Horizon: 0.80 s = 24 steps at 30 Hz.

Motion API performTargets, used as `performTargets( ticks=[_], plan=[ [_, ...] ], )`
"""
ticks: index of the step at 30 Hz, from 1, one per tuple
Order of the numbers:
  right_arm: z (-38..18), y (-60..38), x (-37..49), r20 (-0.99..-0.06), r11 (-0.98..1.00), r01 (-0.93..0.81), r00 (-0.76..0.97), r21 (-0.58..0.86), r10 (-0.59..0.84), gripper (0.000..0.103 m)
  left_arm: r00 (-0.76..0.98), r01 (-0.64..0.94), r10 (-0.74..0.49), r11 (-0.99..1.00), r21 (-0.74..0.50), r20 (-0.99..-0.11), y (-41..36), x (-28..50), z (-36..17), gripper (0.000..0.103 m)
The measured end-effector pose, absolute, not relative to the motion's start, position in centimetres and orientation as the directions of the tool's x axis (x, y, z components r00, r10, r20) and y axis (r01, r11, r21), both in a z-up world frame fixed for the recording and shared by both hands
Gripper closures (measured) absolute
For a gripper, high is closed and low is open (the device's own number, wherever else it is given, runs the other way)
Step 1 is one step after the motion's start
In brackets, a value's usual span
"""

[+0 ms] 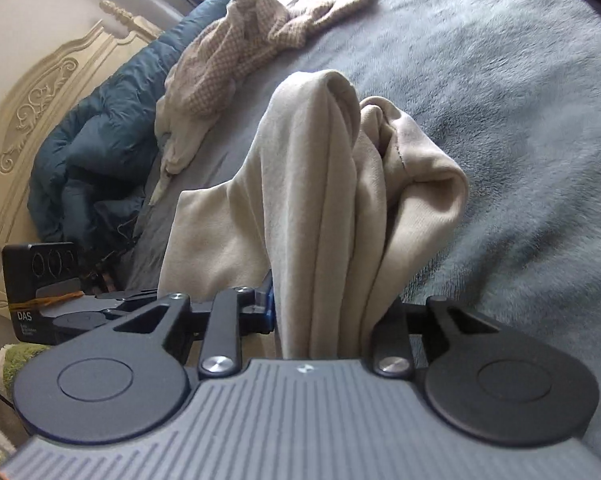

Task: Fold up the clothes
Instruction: 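Lift the folded hoodie off the bed with both grippers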

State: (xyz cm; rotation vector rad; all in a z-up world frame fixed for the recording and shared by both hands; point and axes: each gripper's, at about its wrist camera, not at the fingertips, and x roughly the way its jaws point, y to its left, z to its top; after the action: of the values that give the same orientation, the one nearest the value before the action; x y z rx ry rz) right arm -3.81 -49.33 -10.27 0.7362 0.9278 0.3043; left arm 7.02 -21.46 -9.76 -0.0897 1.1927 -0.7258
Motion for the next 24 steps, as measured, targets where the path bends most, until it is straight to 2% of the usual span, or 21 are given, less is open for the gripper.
performTargets(
  ticks=[9,15,19,24],
  plan=[
    [-5.9,-51.1,-8.3,-0.566,0.659,0.153,0.673,0.736,0.476,0.077,0.102,0.522,-0.574,0.726,-0.448,-0.812,-26.6,4.5,-4.7,0.045],
    [-2.7,-55.6,-12.5,-0.512,0.61,0.183,0.748,0.771,0.422,0.077,0.106,0.572,-0.588,0.696,-0.435,-0.802,-33.6,1.9,-0.2,0.045],
    [-0.9,-60.6,-14.0,-0.501,0.618,0.167,0.759,0.768,0.417,0.077,0.123,0.563,-0.613,0.69,-0.454,-0.78,-38.9,-0.4,1.4,0.045],
    [0.5,-66.6,-14.2,-0.527,0.662,0.169,0.757,0.73,0.387,0.077,0.122,0.546,-0.687,0.649,-0.53,-0.716,-44.3,-1.1,0.9,0.045]
  ],
)
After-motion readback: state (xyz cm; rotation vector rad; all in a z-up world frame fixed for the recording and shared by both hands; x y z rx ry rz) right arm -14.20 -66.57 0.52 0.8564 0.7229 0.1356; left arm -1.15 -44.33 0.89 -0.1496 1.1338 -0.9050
